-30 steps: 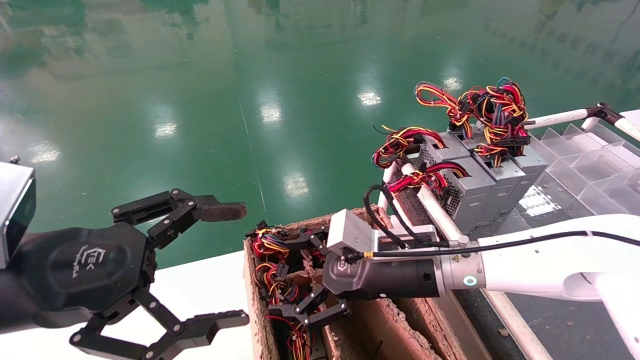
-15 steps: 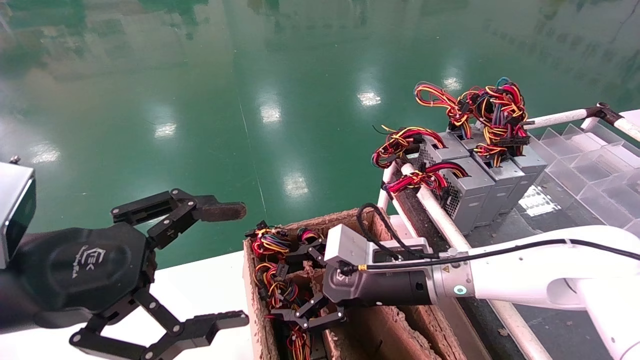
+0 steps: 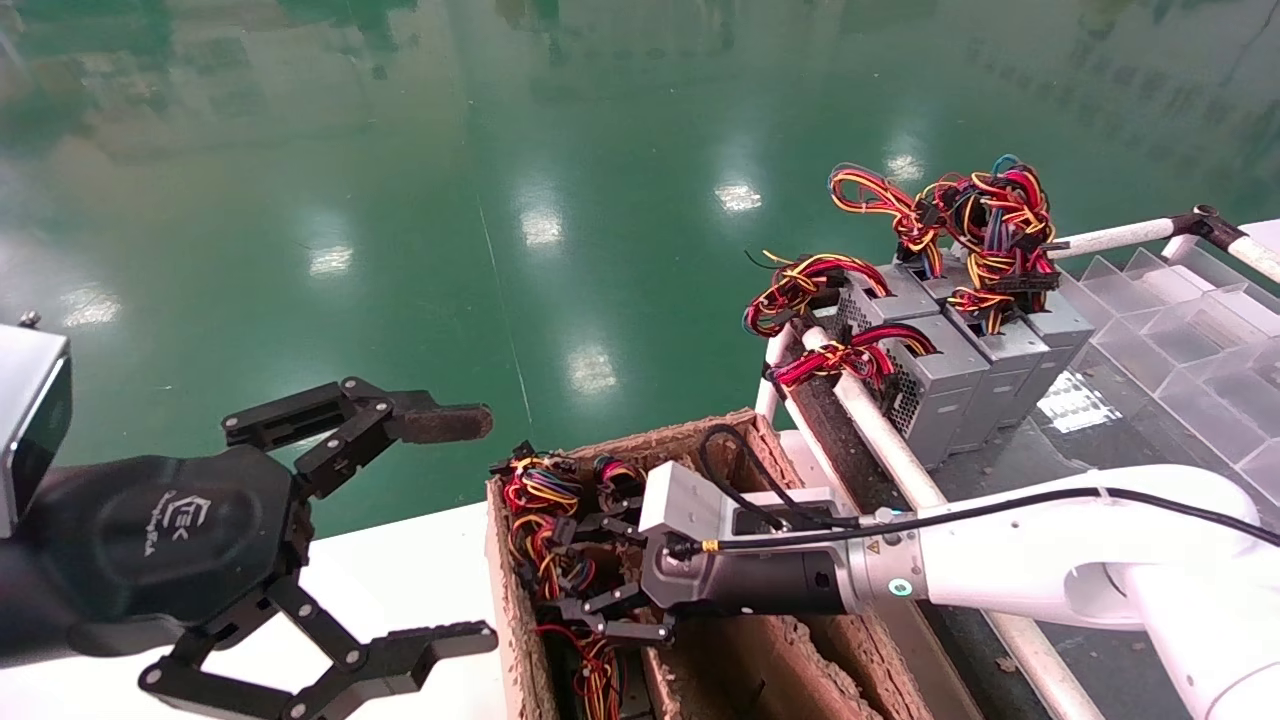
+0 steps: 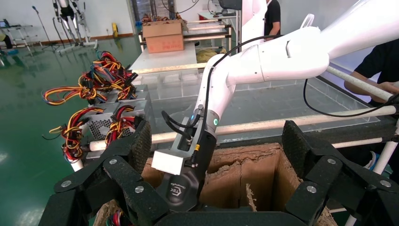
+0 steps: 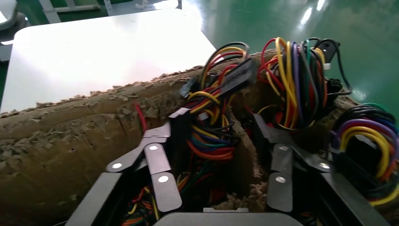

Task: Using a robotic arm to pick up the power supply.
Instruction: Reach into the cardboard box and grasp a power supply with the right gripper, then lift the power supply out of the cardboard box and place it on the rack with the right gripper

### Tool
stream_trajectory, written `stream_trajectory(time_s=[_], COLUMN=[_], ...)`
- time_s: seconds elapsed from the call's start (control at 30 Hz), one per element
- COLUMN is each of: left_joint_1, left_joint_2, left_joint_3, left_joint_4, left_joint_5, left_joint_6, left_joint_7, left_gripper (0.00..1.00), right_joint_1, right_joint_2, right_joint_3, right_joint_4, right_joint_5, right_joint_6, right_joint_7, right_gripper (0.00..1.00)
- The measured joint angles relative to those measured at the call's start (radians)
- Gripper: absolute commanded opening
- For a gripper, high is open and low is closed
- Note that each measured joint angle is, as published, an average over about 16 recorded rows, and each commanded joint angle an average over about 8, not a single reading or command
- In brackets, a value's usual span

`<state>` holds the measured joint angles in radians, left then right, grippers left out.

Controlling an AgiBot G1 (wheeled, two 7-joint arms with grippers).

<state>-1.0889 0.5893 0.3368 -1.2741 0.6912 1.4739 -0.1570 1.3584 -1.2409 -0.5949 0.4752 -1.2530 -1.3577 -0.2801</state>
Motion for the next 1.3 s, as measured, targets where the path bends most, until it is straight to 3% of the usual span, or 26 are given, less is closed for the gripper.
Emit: stream_trajectory(time_s=[0.73,1.3], left_joint_1=[0.000,0.000], left_joint_2=[0.000,0.000], left_joint_3=[0.000,0.001], left_joint_4=[0.000,0.000], left_joint_5=[0.000,-0.001], left_joint_6=[0.000,0.000], left_joint_7=[0.000,0.000], left_gripper=[1.00,1.00], right_joint_1=[0.023,0.021], right_joint_2=[0.002,0.111], right_joint_3=[0.036,0.103], right_joint_4=[-0.101,0.065], right_joint_5=[0.064,0.173], right_joint_6=[-0.083,-0.158], right_joint_7=[-0.058,0.038], right_gripper=[0.00,0.00])
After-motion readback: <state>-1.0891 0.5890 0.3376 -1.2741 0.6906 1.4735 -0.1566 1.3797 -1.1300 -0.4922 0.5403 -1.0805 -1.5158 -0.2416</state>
